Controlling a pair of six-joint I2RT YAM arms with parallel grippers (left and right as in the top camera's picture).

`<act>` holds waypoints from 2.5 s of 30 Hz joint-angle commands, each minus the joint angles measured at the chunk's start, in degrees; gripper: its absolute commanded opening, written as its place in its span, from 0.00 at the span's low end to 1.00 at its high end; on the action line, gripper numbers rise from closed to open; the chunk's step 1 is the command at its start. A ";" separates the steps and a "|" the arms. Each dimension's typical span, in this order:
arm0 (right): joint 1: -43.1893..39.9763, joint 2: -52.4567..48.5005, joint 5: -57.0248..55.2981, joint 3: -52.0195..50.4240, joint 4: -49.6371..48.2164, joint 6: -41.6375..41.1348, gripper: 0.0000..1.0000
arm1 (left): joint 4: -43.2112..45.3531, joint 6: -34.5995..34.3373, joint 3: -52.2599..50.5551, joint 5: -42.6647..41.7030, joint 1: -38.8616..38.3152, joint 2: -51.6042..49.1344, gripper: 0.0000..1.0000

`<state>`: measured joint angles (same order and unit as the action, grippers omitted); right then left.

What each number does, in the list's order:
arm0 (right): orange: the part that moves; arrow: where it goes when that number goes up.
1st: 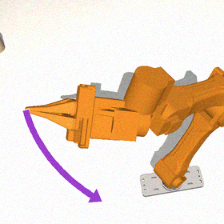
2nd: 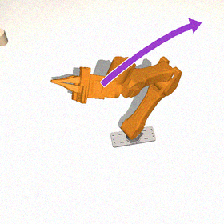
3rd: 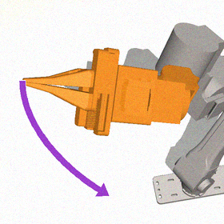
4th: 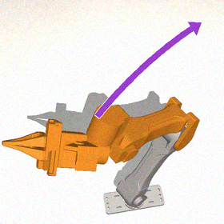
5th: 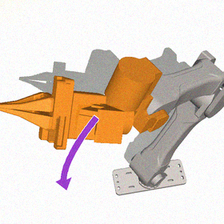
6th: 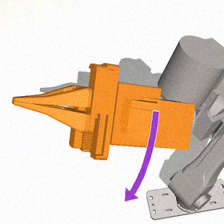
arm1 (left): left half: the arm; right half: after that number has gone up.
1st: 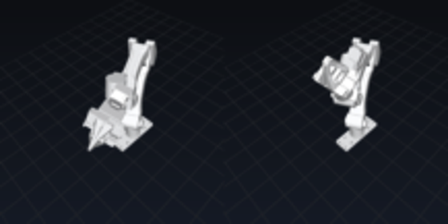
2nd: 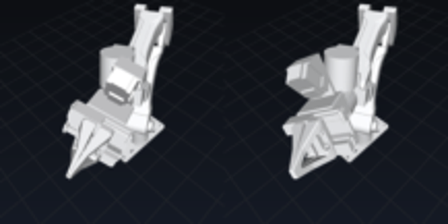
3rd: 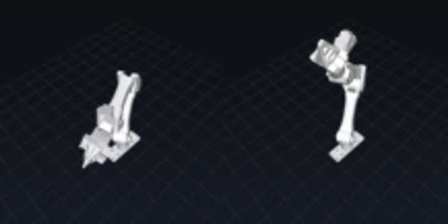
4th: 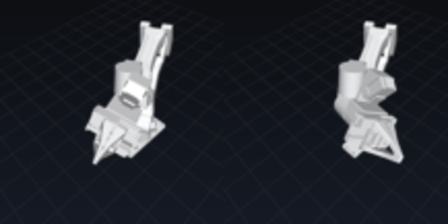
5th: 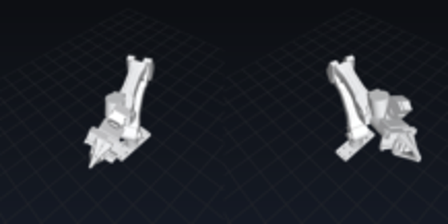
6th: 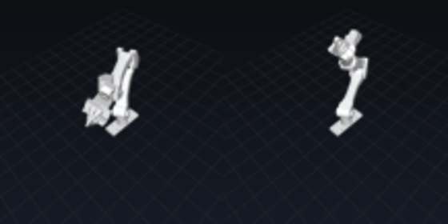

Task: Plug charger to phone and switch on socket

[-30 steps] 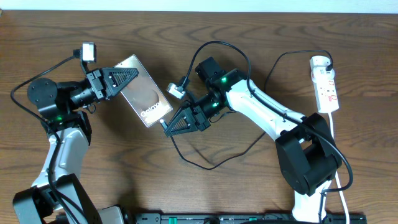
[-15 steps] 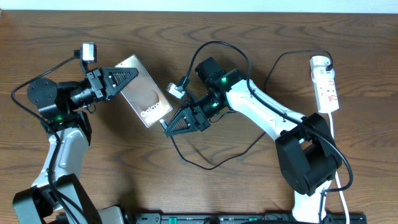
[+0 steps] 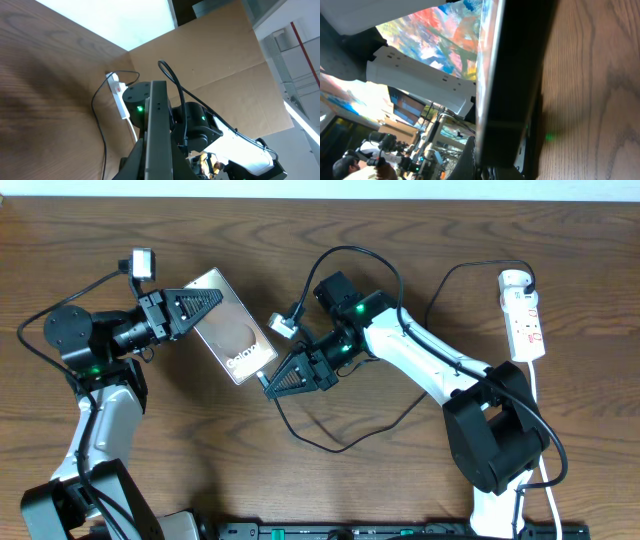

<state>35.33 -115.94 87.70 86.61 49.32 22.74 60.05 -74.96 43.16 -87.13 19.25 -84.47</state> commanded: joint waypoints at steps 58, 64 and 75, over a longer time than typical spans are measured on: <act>-0.90 0.66 1.81 0.39 -4.39 -4.09 0.01 | 0.50 0.79 0.02 -2.89 -0.11 0.98 0.07; -0.92 0.66 1.81 0.39 -4.37 -4.11 0.01 | 0.50 1.01 0.02 -2.89 -0.11 0.98 0.07; -2.12 0.66 1.81 0.39 -4.28 -4.24 0.01 | 0.50 1.05 0.02 -2.89 -0.09 0.98 0.07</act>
<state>35.00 -115.94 87.66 86.61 45.36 18.98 60.07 -74.54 43.16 -87.11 19.40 -84.49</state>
